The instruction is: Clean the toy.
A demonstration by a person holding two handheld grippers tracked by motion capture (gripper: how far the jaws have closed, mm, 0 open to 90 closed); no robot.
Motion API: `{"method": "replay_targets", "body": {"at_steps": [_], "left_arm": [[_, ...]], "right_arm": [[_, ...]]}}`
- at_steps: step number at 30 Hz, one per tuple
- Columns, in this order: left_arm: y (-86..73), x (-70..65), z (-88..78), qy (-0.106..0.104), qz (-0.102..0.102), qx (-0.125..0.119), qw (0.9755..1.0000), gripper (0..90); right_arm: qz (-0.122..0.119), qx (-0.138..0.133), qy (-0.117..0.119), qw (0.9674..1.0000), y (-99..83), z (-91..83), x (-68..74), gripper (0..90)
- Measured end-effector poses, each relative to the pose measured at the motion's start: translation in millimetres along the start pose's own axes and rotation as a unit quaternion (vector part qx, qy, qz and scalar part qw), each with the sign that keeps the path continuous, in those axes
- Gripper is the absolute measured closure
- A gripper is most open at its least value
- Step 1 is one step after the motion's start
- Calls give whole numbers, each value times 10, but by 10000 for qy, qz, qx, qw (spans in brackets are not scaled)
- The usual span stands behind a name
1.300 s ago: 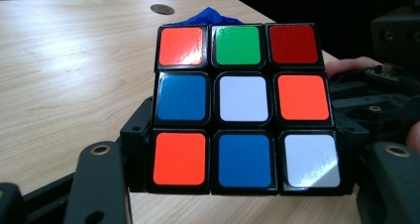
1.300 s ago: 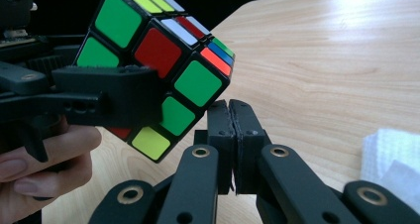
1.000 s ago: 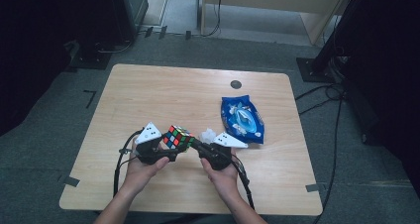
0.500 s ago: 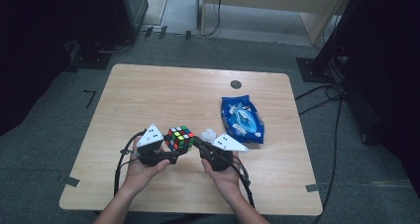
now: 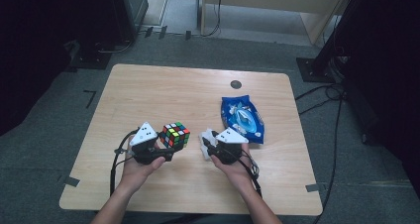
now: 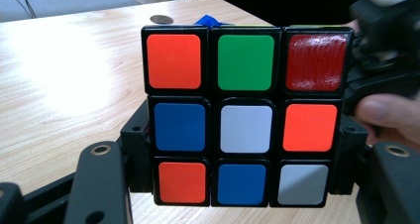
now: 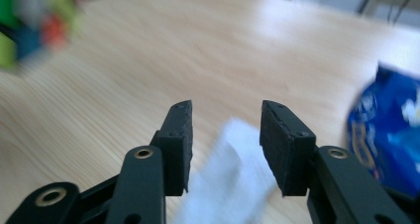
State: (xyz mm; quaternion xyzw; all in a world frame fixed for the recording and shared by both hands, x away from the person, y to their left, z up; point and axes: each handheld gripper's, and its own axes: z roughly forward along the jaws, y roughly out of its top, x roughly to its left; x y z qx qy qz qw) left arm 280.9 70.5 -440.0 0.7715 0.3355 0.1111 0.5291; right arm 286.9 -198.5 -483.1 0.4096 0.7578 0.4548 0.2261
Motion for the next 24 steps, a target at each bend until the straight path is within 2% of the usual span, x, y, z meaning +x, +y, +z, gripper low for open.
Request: {"method": "replay_targets", "body": {"at_steps": [1,3,10,13,17,20,24], "left_arm": [[-1,2,0,2,6,11,10000,338],[-4,5,6,17,14,26,10000,338],[-7,-11,12,42,66,62,10000,338],[-8,-17,12,61,83,62,9999,338],[-9,-17,14,54,79,63,9999,338],[-10,-17,18,52,83,69,9999,338],[-12,-25,24,43,100,81,9999,338]], "right_arm": [[34,111,-180,9998,-36,33,-19,517],[67,274,-264,9993,-75,79,-44,517],[-14,748,-250,9969,-186,210,-40,516],[59,918,-225,9955,-218,253,-45,525],[164,995,-148,9948,-240,276,-72,580],[306,1001,-41,9945,-249,284,-79,662],[338,1011,111,9942,-247,287,-81,768]]}}
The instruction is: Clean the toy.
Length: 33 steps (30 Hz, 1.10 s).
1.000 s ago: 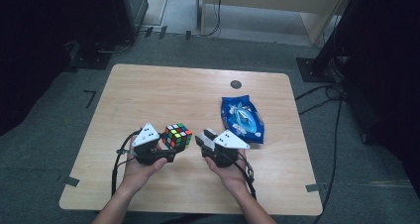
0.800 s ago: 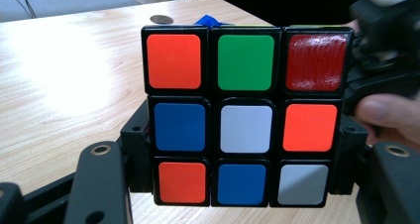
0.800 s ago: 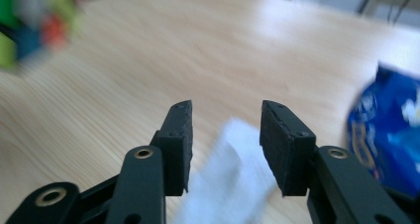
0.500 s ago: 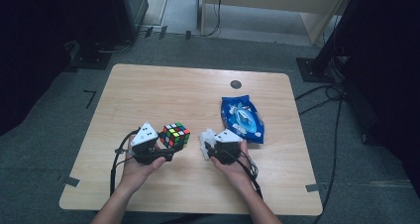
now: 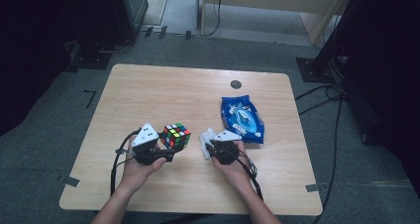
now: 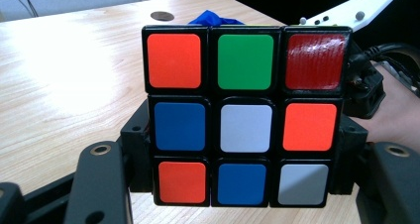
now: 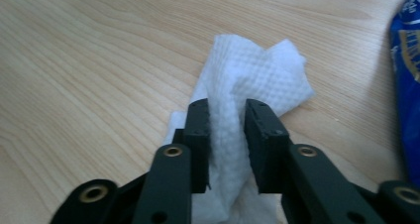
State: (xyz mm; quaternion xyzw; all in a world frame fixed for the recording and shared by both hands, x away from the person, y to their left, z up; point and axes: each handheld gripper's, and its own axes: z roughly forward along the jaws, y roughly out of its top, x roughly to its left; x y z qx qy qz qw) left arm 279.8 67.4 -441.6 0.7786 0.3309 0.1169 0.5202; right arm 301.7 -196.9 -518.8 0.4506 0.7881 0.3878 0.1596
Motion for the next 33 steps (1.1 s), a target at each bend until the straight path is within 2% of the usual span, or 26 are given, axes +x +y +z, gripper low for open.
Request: {"method": "replay_targets", "body": {"at_steps": [2,5,9,12,15,21,27,33], "left_arm": [[-5,-6,9,2,8,14,10000,338],[-12,-10,20,-7,30,31,10000,338],[-23,-15,41,10,54,59,10000,338],[-35,-23,59,37,98,103,9999,338],[-60,-52,96,132,234,193,9995,338],[-120,-149,203,353,642,434,9964,338],[-149,-228,269,305,790,531,9950,338],[-147,-276,281,221,834,525,9949,338]], "right_arm": [[7,7,72,10000,4,-2,-8,825],[27,-35,38,10000,21,-32,0,856],[90,-462,93,9988,123,-192,27,862],[63,-846,193,9962,230,-369,73,863],[61,-1215,338,9920,338,-543,153,863],[-138,-1731,639,9827,500,-818,380,862],[-294,-1842,1023,9771,574,-933,569,860],[-378,-1740,1157,9772,571,-885,661,860]]}}
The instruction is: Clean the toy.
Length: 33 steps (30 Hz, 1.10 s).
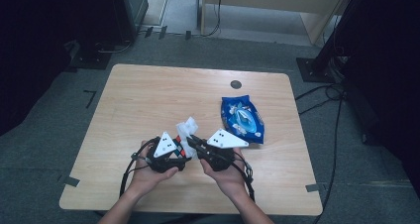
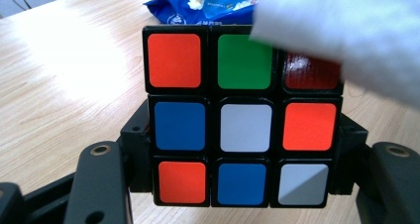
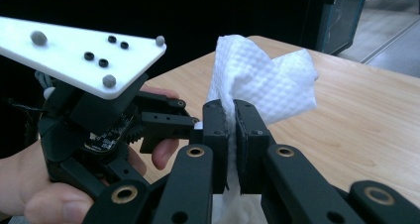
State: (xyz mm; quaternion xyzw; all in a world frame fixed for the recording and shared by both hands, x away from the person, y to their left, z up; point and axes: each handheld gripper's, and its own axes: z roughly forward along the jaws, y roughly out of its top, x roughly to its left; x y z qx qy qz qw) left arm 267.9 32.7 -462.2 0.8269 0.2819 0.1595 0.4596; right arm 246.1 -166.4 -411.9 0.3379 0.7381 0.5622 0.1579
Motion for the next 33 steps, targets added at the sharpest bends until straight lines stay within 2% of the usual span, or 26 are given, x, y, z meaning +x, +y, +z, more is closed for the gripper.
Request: {"method": "replay_targets", "body": {"at_steps": [9,20,29,33], "left_arm": [[20,-49,-8,-157,143,-16,9998,337],[27,-68,-29,-115,243,-68,9996,338],[46,-72,-73,-117,299,-181,9993,339],[59,-65,-94,-113,306,-218,9992,339]], "right_arm": [[83,54,-28,9999,-51,38,-46,859],[74,54,-91,9999,-93,59,-89,855],[295,130,-248,9992,-168,80,-250,855],[412,239,-385,9981,-245,104,-381,855]]}}
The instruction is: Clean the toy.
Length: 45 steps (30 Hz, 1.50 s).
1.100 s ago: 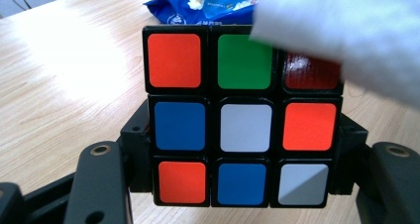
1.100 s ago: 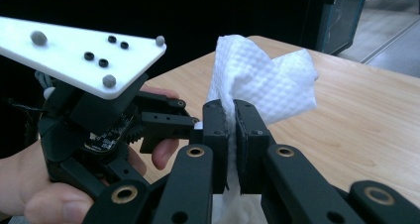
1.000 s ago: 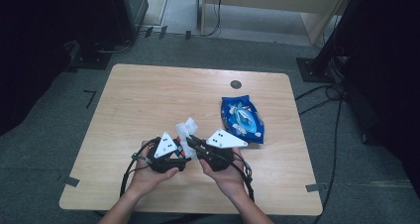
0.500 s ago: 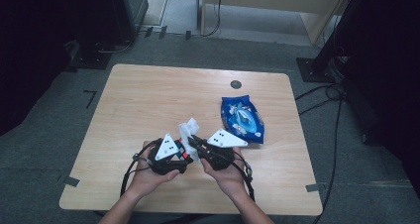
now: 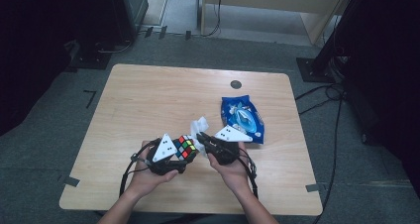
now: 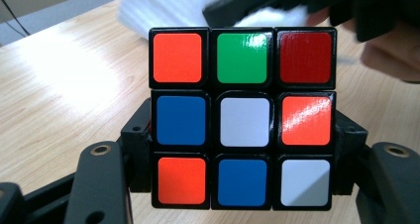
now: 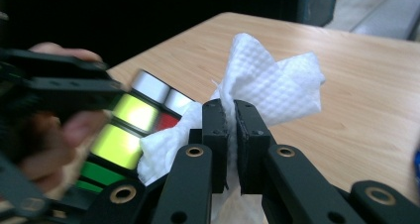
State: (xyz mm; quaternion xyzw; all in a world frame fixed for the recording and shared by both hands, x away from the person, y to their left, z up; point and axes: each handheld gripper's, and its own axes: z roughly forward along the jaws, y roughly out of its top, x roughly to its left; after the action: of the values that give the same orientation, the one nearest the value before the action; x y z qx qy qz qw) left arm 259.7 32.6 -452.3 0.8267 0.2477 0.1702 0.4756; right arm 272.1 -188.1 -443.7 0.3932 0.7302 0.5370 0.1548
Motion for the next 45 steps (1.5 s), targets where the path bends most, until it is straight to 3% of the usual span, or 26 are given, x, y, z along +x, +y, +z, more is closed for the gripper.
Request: {"method": "replay_targets", "body": {"at_steps": [6,10,14,18,24,30,45], "left_arm": [[10,34,-31,27,-78,-76,9999,338],[-15,66,-8,59,-134,33,9999,339],[-55,63,55,70,-141,203,9997,339],[-65,23,96,48,-78,275,9996,339],[-41,-21,90,-16,-25,230,9997,339],[-32,-21,73,1,5,212,9998,338],[-3,-13,30,-4,-14,118,9999,339]], "right_arm": [[311,169,-103,9993,-78,39,-170,855],[393,80,-167,9991,-41,-13,-190,855],[274,-93,-89,9995,54,-95,-89,855],[63,-281,182,9994,171,-173,118,855],[-128,-219,455,9986,175,-139,308,853],[88,-166,546,9983,117,-86,257,851],[209,-149,465,9986,75,-70,144,851]]}}
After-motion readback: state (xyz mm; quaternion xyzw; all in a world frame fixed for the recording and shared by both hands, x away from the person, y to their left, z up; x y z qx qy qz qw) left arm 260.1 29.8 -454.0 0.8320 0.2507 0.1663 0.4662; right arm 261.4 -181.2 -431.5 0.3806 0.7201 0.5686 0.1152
